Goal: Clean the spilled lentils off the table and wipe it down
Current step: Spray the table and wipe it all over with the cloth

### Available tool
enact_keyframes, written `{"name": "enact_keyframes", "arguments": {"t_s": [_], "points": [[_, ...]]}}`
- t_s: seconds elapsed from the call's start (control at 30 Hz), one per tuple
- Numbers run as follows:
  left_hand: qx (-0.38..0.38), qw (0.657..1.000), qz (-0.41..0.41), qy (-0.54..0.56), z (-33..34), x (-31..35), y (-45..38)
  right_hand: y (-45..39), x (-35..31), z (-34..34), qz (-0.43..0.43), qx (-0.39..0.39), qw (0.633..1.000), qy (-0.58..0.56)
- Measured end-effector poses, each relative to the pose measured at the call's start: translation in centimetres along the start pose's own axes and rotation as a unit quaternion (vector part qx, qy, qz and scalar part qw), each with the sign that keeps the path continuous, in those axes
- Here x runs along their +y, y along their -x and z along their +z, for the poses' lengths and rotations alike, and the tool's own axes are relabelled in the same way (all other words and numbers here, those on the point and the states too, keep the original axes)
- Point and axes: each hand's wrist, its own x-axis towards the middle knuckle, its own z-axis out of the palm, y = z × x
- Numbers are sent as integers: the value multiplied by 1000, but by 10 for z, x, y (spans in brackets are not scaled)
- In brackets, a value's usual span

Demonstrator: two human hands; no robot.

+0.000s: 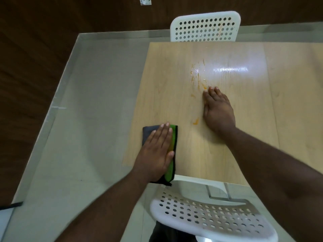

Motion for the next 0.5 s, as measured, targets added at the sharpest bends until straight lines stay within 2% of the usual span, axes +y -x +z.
{"name": "enact_keyframes", "arguments": {"t_s": [0.13, 0.3, 0.5], "points": [[7, 999, -39, -20, -3, -44, -21, 0, -1, 1, 1, -5, 1000, 1], [5, 989, -138, -47, -7, -58, -107, -4, 5, 10, -9, -13, 1000, 18], [7, 994, -104, -37, -9, -22, -181, -5, 7, 5, -16, -16, 1000, 19]]}}
